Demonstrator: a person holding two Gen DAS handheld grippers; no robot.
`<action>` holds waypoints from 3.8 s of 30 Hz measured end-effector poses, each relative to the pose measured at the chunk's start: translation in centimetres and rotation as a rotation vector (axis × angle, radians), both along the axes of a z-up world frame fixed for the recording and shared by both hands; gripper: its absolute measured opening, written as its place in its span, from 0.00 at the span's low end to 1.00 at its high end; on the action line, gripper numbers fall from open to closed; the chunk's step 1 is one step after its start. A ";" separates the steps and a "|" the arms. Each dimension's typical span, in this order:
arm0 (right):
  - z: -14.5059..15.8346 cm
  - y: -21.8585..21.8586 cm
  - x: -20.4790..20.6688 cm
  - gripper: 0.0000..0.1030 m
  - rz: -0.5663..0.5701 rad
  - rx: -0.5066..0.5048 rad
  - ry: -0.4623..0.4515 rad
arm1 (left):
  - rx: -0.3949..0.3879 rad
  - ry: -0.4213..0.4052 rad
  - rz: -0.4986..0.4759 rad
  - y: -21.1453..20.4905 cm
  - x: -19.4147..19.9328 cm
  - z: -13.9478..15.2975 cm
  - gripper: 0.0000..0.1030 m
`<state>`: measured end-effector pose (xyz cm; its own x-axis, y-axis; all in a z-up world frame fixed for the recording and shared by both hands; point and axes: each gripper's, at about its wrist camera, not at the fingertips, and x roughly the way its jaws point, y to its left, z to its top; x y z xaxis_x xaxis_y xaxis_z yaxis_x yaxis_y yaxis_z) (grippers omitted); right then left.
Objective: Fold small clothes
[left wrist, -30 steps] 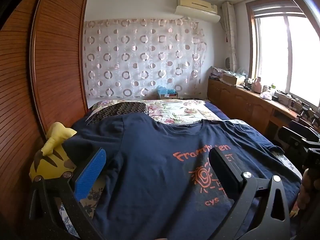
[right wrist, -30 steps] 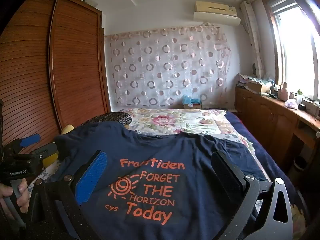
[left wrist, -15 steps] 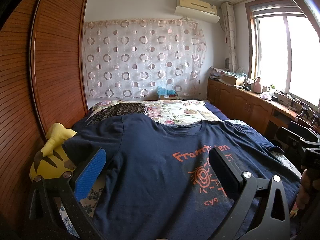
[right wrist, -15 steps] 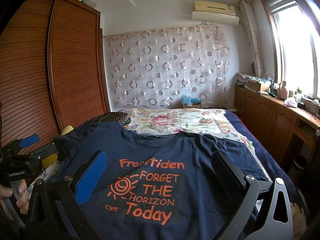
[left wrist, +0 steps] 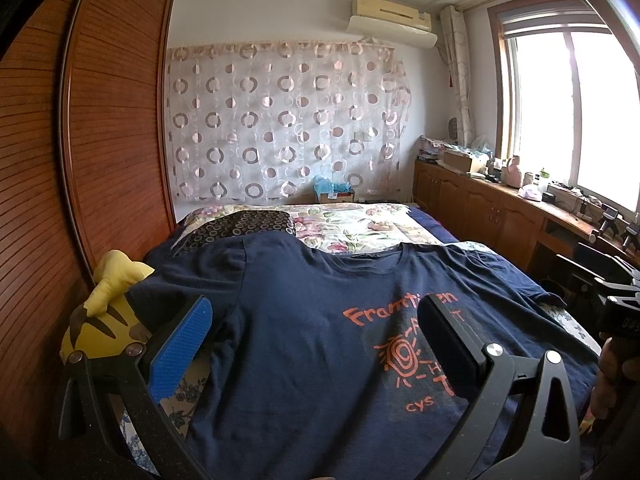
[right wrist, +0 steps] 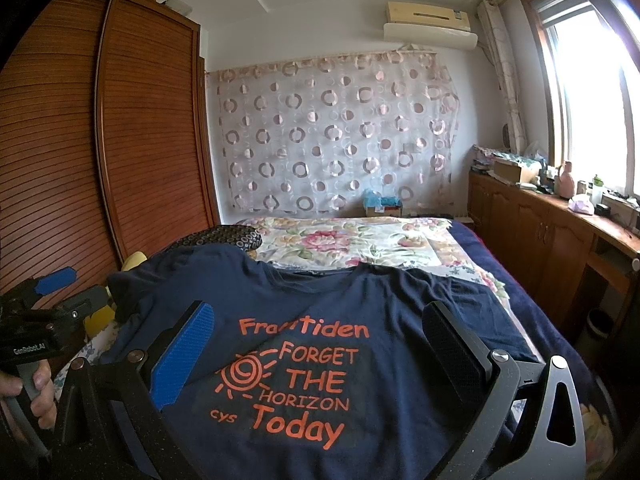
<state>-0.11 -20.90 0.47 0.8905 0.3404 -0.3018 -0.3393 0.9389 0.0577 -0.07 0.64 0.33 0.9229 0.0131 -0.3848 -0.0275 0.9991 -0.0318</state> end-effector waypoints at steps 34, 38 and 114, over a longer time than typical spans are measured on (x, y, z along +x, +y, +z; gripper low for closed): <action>0.1 0.2 0.0 1.00 0.001 0.000 -0.005 | 0.007 -0.005 -0.001 -0.1 -0.1 0.0 1.00; 0.1 0.2 0.0 1.00 0.002 0.000 -0.006 | 0.007 -0.006 -0.001 -0.2 -0.1 0.0 1.00; -0.2 1.7 6.2 1.00 0.298 -0.105 0.131 | -0.129 0.252 0.090 18.7 9.4 -5.6 0.08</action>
